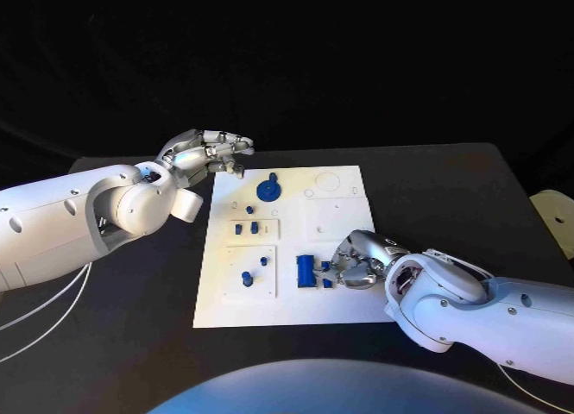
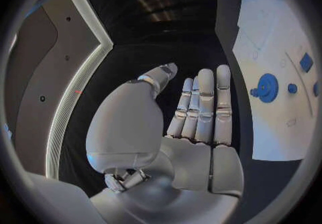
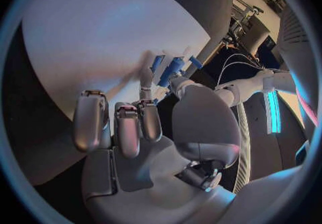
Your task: Assemble the parts on the task board
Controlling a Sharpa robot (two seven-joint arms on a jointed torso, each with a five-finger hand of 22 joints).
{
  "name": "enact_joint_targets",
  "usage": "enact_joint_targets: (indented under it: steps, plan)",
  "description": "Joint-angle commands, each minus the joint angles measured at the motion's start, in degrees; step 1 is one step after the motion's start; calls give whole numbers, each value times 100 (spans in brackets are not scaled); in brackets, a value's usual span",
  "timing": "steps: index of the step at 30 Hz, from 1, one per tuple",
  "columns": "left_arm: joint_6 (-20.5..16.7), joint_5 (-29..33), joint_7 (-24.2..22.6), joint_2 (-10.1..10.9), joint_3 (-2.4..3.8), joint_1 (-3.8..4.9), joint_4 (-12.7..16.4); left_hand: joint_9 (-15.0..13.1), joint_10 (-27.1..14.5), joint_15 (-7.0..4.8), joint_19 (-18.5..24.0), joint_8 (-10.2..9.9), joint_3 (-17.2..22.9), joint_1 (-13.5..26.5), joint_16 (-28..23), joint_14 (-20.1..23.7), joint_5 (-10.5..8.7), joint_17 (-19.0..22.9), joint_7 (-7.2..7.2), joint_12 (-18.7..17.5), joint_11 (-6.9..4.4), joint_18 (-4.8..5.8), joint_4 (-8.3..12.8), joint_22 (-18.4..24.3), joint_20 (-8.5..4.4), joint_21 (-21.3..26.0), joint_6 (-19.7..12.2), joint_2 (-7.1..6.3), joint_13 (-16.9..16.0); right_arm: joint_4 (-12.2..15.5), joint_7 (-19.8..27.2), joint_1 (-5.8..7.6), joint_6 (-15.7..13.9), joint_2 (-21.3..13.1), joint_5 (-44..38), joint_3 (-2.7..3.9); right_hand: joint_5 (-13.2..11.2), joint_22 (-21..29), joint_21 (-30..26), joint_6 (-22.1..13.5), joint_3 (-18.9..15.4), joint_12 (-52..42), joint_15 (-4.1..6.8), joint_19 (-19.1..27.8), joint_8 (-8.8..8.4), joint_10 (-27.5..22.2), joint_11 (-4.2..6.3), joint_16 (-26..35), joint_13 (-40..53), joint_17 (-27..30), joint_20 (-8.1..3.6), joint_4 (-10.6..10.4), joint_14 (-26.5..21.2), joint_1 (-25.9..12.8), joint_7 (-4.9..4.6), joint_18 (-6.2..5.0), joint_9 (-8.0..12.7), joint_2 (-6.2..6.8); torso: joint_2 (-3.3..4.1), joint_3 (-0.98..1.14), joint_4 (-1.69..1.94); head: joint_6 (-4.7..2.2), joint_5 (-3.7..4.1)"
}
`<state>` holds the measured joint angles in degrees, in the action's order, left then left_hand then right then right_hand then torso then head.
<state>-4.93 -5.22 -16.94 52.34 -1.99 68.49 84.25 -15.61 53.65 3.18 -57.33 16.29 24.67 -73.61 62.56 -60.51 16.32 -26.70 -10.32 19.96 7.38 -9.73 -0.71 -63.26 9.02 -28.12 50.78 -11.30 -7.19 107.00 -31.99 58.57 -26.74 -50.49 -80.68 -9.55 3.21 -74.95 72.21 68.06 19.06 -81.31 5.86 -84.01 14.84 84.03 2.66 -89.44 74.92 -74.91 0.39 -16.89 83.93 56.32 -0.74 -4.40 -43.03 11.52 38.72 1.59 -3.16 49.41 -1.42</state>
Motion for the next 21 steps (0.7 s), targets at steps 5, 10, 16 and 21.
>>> enact_joint_targets:
  steps: [5, 10, 16, 21]
  plan:
    - [68, 32, -17, -5, 4, 4, 8, 6, -41, 5, -17, 20, -46, -2, 26, 49, 15, 7, -4, 20, 5, -65, -2, 7, 24, 36, -35, 62, 0, 16, 9, -10, 80, -49, -93, -5, 9, -1054, -11, 44, -80, -1, 41, -157, -42, 309, 46, -36, 997, -1446, -26, 15, 595, 170, 0, 100, 5, -50, 0, 3, 0, 1, 3]
    - [64, 32, -18, -2, 4, 3, 6, 6, -41, 5, -17, 20, -46, -2, 26, 49, 15, 7, -4, 20, 5, -65, -2, 7, 24, 36, -35, 62, 0, 56, 38, -10, 93, -139, -105, -5, -1, -1051, -24, 34, -75, 13, 42, -153, -69, 307, 46, -36, 997, -1445, -27, 26, 594, 515, -1, 98, 12, -15, -2, 4, -2, -15, 4]
    - [65, 32, -26, -4, 4, 3, -10, 6, -41, 5, -17, 20, -46, -2, 26, 49, 15, 7, -4, 20, 5, -65, -2, 7, 24, 36, -35, 62, 0, 136, 227, 5, -92, -288, -73, -4, 10, -1028, -116, -15, -75, 166, 32, -127, -104, 254, 32, -23, 913, -1404, -21, 30, 586, 676, -19, 82, 20, 24, -14, 4, -8, -30, 11]
    - [65, 35, -37, -21, 3, 2, -37, 6, -49, 6, -16, 22, -50, -4, 28, 56, 19, 14, -3, 31, 5, -65, -3, 14, 25, 39, -36, 64, -1, 197, 515, 74, -167, -342, -41, -2, 9, -1013, -178, -37, -102, 188, 24, -107, -115, 244, 26, -13, 905, -1376, -10, 51, 580, 977, -24, 71, 0, 123, -22, -4, -9, -66, 36]
